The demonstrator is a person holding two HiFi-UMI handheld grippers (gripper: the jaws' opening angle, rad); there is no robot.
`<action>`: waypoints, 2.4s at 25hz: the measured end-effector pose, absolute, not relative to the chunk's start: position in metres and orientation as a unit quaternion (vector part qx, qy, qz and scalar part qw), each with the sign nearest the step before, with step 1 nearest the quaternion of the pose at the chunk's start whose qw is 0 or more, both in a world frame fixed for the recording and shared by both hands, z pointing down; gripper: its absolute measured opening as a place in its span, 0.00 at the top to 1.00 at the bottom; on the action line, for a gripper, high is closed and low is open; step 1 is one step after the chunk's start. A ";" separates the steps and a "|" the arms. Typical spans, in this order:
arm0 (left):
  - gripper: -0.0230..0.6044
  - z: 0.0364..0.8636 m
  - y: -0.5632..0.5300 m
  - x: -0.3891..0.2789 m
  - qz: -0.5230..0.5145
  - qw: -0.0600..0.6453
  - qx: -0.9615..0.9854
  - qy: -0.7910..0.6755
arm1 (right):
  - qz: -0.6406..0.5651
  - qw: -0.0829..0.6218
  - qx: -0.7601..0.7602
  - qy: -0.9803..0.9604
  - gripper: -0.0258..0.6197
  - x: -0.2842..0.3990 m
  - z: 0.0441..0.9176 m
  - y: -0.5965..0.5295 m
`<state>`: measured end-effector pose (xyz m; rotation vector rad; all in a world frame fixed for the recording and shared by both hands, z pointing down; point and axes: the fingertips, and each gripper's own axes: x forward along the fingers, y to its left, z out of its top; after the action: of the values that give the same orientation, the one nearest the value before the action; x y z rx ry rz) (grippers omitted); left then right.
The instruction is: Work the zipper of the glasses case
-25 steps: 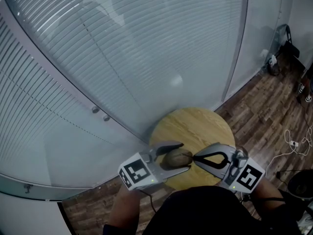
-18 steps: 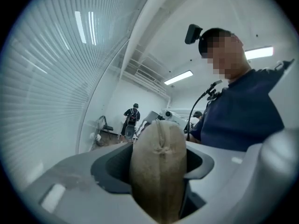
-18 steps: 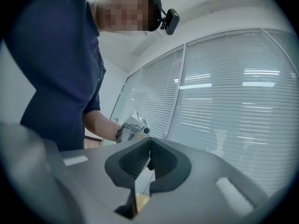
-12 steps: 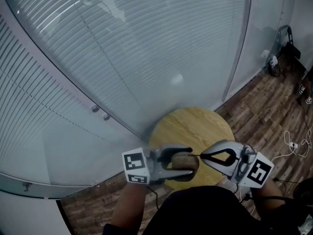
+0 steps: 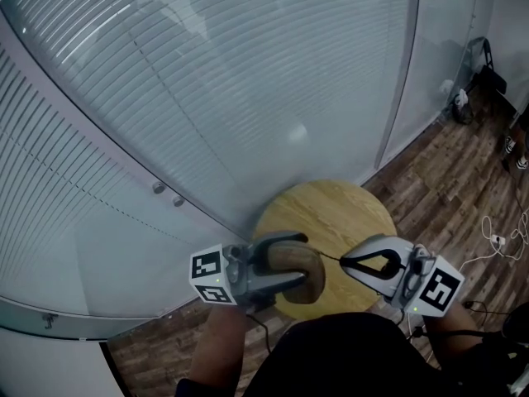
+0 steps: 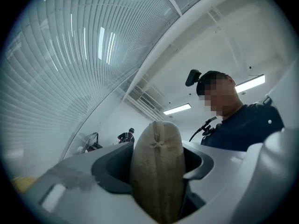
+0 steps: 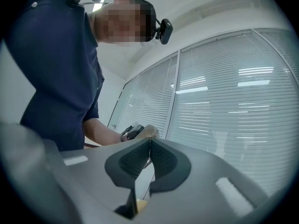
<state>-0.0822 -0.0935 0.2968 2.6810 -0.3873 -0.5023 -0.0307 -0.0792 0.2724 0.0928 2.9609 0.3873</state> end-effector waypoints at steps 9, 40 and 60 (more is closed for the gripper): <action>0.50 0.268 -0.104 -0.098 -0.272 0.199 0.931 -0.142 | 0.165 0.066 0.014 0.984 0.94 -0.030 0.270 -0.073; 0.50 0.231 -0.074 -0.076 -0.287 0.244 0.927 -0.006 | 0.147 0.075 0.085 0.983 0.76 -0.042 0.271 -0.052; 0.50 0.251 -0.121 -0.102 -0.314 0.285 0.892 -0.155 | 0.224 -0.005 0.021 0.974 0.95 -0.028 0.289 -0.068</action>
<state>-0.1016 -0.1209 0.2506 2.3864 -0.4136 -0.8408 -0.0281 -0.0679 0.2888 0.0654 3.0712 0.7070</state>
